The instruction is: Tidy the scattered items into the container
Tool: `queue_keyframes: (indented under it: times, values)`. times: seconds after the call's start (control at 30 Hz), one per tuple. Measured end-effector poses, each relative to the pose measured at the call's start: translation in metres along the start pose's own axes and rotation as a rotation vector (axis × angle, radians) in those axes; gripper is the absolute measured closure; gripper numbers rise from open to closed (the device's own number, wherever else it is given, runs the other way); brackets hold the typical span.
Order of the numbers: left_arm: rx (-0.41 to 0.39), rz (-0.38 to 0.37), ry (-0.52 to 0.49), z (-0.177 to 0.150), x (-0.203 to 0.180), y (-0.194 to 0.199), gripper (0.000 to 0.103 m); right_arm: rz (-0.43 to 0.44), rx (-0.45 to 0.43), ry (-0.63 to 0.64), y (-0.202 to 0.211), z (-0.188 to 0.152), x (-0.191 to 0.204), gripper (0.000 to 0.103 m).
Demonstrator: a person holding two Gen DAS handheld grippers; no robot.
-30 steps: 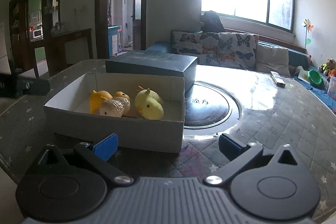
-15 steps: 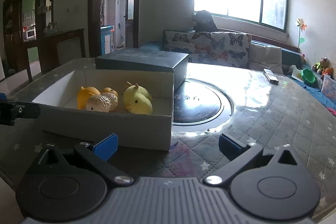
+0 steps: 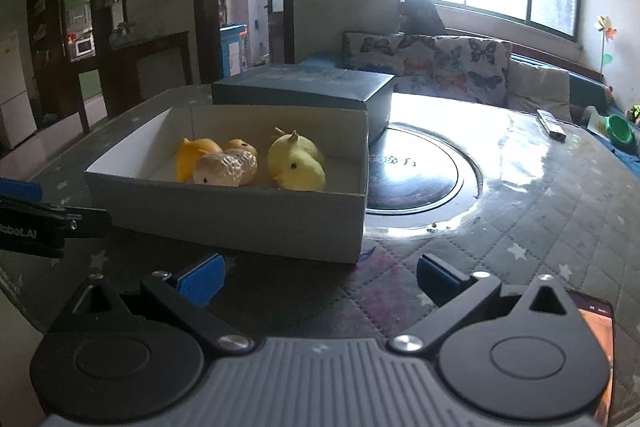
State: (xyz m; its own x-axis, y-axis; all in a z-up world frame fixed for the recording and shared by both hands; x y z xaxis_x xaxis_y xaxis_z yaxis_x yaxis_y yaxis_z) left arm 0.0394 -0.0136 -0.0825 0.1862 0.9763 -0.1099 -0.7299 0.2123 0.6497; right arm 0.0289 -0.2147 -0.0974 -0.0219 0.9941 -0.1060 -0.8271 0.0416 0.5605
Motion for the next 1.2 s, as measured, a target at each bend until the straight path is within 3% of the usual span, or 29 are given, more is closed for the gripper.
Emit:
queue_keyframes:
  times: [0.7,1.2]
  values:
    - [0.056,-0.005,0.043,0.025,0.018,-0.005,0.0,0.114,-0.006,0.122,0.001,0.034,0.02,0.0]
    - [0.088,-0.04,0.118,0.049,0.04,-0.011,0.0,0.188,0.019,0.113,-0.012,0.055,0.026,0.0]
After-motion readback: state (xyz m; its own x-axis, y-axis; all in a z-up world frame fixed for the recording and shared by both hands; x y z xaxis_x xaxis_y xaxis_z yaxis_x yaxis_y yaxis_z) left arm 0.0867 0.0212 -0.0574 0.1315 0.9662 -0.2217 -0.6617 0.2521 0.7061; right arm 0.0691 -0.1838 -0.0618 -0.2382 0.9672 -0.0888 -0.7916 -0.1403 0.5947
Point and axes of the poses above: each gripper's, at about its wrist camera, not at the fingertips, and y roughly against the way its jaws point, x to its left, z to its top, the point moved 4 cm from there along -y, roughly the way its jaws point, and after that the axes turned 14 degrees about -z, right-handed, at the moved point
